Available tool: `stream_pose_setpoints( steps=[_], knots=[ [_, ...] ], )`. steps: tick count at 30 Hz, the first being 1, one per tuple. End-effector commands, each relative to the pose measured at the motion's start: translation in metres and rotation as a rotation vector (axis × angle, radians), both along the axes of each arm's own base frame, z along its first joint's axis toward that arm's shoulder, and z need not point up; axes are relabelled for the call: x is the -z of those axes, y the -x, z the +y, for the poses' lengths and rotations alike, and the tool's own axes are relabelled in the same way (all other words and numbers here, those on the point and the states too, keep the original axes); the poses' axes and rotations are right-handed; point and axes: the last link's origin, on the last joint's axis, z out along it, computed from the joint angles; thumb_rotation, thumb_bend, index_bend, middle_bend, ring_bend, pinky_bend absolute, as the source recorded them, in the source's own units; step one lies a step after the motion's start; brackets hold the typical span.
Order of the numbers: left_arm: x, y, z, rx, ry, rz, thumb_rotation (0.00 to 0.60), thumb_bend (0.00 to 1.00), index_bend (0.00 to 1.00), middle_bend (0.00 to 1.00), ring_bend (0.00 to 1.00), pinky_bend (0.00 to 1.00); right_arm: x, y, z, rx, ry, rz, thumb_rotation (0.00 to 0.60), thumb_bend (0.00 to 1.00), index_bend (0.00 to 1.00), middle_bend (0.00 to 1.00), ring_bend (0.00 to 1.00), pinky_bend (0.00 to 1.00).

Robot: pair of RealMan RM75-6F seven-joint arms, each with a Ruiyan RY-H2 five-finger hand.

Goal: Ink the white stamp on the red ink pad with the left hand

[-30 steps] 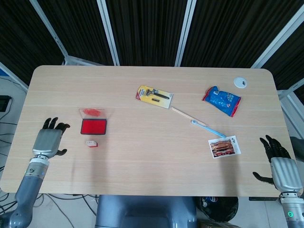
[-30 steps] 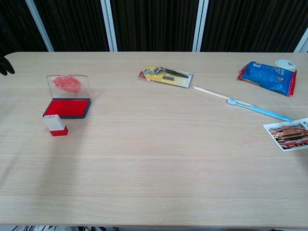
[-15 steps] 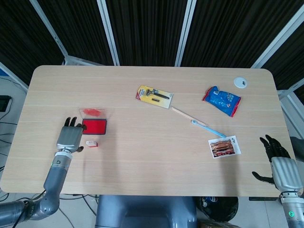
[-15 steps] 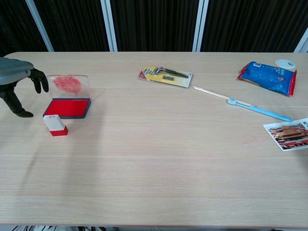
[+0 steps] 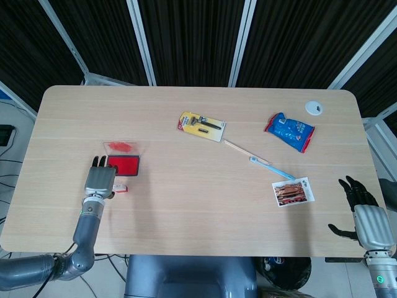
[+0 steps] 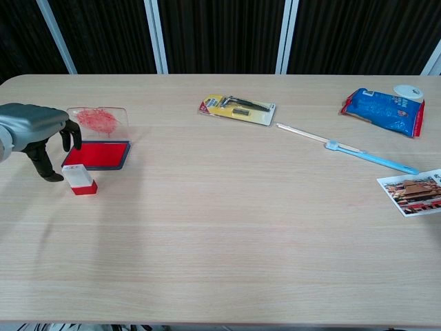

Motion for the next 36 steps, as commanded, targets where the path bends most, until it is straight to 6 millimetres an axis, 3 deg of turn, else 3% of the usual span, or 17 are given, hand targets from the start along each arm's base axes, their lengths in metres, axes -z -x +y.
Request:
stream_pose_setpoints(
  steps=[1,12,36],
  knots=[
    [0.005,0.0,0.0,0.001,0.01,0.003,0.6,0.19,0.34,0.32,0.03,0.0,0.0,0.0,0.0,0.001,0.0,-0.004,0.6,0.06,0.0,0.0,0.0,0.18],
    [0.021,-0.007,-0.003,0.013,0.037,-0.006,0.6,0.2,0.39,0.37,0.04,0.0,0.0,-0.001,0.0,0.0,-0.004,-0.016,0.6,0.07,0.0,0.0,0.0,0.18],
    [0.022,-0.004,-0.003,0.024,0.023,0.015,0.6,0.27,0.49,0.49,0.09,0.0,0.0,-0.001,0.0,-0.003,0.0,-0.027,0.6,0.08,0.0,0.0,0.0,0.18]
  ],
)
